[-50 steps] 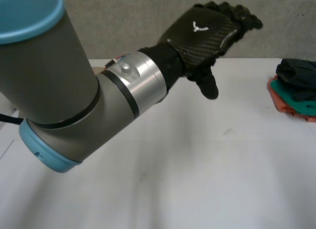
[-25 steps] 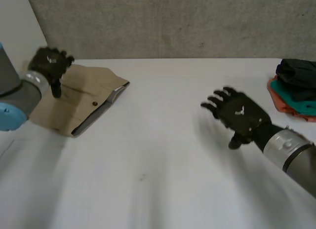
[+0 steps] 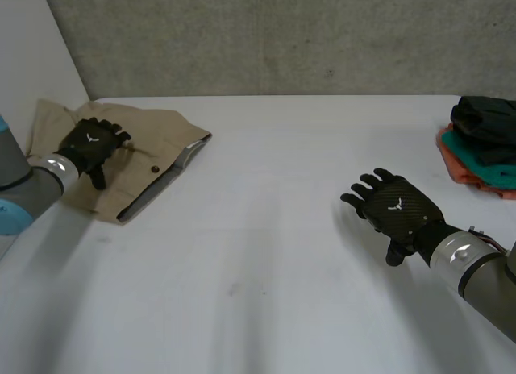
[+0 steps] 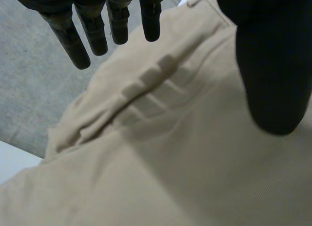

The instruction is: Fold the laundry.

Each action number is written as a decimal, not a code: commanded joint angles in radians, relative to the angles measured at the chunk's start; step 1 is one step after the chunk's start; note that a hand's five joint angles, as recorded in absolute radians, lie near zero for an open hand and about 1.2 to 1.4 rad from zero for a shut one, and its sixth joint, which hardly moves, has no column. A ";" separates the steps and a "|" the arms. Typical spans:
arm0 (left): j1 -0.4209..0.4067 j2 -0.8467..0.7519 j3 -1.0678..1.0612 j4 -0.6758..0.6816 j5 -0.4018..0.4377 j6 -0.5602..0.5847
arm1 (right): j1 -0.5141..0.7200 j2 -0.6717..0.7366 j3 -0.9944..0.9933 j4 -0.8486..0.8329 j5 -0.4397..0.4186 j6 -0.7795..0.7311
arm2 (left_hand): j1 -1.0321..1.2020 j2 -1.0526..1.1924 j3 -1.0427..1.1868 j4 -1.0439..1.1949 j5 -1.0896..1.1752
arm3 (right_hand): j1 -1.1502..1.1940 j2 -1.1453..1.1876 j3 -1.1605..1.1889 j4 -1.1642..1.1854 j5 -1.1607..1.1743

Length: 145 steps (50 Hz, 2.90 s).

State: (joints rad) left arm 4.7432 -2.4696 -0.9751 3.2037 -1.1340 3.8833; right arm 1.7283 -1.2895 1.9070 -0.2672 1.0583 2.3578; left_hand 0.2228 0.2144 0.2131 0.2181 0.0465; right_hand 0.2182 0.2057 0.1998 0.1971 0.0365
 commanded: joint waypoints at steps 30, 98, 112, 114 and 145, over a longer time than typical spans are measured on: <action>0.020 0.186 -0.378 0.004 0.005 0.137 | 0.000 0.001 0.001 -0.004 -0.001 -0.003 | 0.422 0.431 0.432 0.427 0.424 | -0.044 -0.031 -0.025 -0.023 -0.037; -0.894 0.518 -0.433 0.107 -0.491 -0.343 | -0.090 -0.230 -0.095 0.227 0.004 0.042 | -0.044 -0.036 -0.035 -0.040 -0.043 | -0.044 -0.031 -0.025 -0.023 -0.037; -0.812 0.647 -0.816 -0.024 -0.593 -0.346 | -0.098 -0.185 -0.071 0.572 -0.060 -0.350 | 0.020 0.028 0.030 0.025 0.022 | -0.044 -0.031 -0.025 -0.023 -0.037; -0.812 0.646 -0.838 -0.042 -0.593 -0.347 | -0.105 -0.163 -0.065 0.583 -0.040 -0.370 | 0.026 0.034 0.036 0.031 0.028 | -0.022 -0.009 -0.004 -0.001 -0.015; -0.873 0.787 -1.031 -0.061 -0.592 -0.444 | -0.147 0.027 0.015 0.404 -0.026 -0.378 | 0.513 0.522 0.523 0.518 0.515 | 1.178 1.191 1.196 1.199 1.185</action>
State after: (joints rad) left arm 3.8944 -1.7380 -1.9734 3.1401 -1.7255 3.4321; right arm 1.5734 -1.2593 1.9226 0.1680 1.0333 1.8950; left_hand 0.6092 0.5952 0.5932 0.5956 0.4188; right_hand 0.7633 1.1663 1.1791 1.1907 0.9968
